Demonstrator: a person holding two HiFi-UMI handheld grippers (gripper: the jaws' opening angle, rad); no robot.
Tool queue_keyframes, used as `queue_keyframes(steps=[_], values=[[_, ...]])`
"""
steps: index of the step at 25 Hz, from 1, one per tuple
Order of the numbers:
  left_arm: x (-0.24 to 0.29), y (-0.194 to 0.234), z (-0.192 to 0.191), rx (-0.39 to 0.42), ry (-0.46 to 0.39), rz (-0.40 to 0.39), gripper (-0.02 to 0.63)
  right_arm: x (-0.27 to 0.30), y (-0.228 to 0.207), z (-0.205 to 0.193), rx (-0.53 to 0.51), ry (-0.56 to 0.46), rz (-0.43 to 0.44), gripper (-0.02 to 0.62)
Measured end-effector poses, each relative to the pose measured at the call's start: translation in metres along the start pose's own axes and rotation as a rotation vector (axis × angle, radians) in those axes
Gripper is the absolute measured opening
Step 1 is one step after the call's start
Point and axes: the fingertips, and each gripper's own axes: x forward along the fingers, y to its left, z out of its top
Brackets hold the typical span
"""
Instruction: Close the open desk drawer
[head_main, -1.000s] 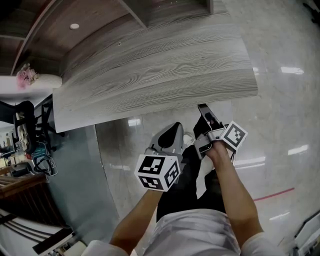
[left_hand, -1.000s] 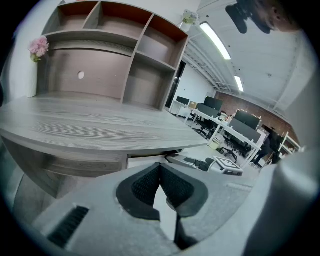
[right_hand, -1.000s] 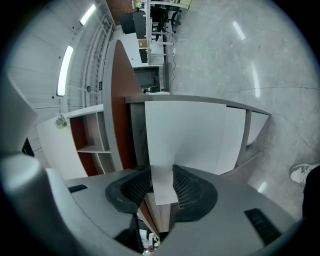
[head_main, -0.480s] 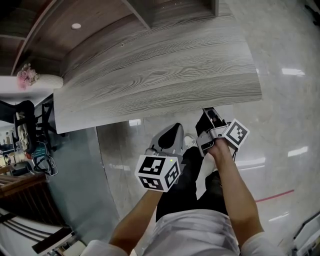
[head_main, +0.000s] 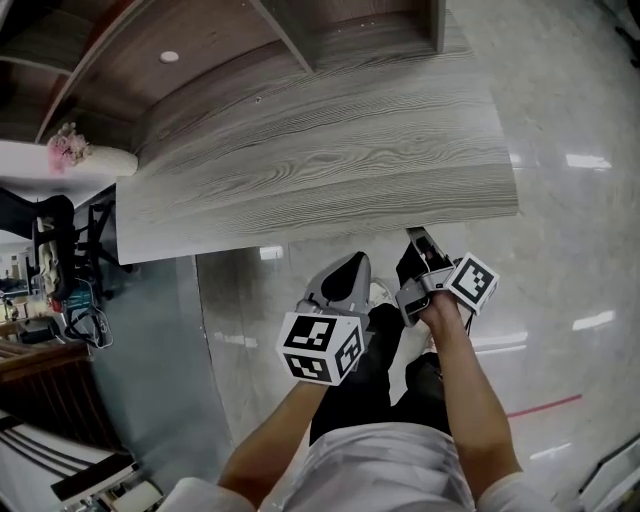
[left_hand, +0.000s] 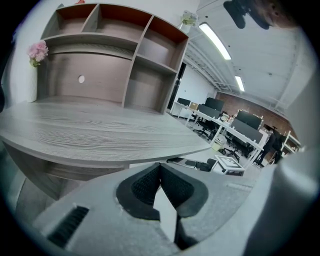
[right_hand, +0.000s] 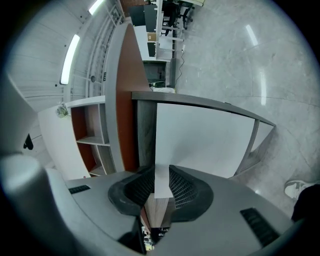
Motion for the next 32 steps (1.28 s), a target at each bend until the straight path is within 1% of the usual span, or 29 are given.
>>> queue_keyframes(steps=[3, 5, 6, 9, 12, 14, 18, 21, 25, 29, 32], values=[[-0.001, -0.010, 0.001, 0.007, -0.003, 0.006, 0.002, -0.013, 0.001, -0.007, -0.030, 0.055, -0.041, 0.080], [-0.004, -0.019, 0.000, 0.017, -0.001, 0.001, 0.002, -0.027, -0.001, -0.011, -0.078, 0.095, -0.088, 0.079], [-0.005, -0.024, 0.000, 0.021, 0.000, -0.001, 0.002, -0.033, 0.003, -0.012, -0.106, 0.111, -0.086, 0.074], [-0.012, -0.040, 0.000, 0.024, -0.011, -0.003, 0.002, -0.041, 0.037, -0.015, -0.199, 0.145, 0.052, 0.057], [-0.023, -0.053, 0.002, 0.024, -0.038, 0.021, 0.002, -0.060, 0.050, -0.020, -0.225, 0.173, 0.033, 0.050], [-0.031, -0.061, 0.001, 0.025, -0.050, 0.043, 0.002, -0.070, 0.065, -0.024, -0.268, 0.198, 0.062, 0.045], [-0.045, -0.079, -0.003, 0.026, -0.075, 0.075, 0.002, -0.098, 0.075, -0.023, -0.434, 0.238, -0.003, 0.035], [-0.059, -0.094, -0.005, 0.033, -0.095, 0.093, 0.002, -0.117, 0.094, -0.028, -0.561, 0.281, 0.008, 0.033], [-0.077, -0.116, -0.005, 0.035, -0.101, 0.084, 0.002, -0.143, 0.120, -0.034, -0.722, 0.317, 0.014, 0.020], [-0.093, -0.135, 0.000, 0.049, -0.117, 0.093, 0.002, -0.164, 0.147, -0.041, -0.887, 0.347, 0.027, 0.007], [-0.104, -0.147, 0.010, 0.051, -0.147, 0.101, 0.002, -0.176, 0.170, -0.042, -0.972, 0.349, 0.048, 0.002]])
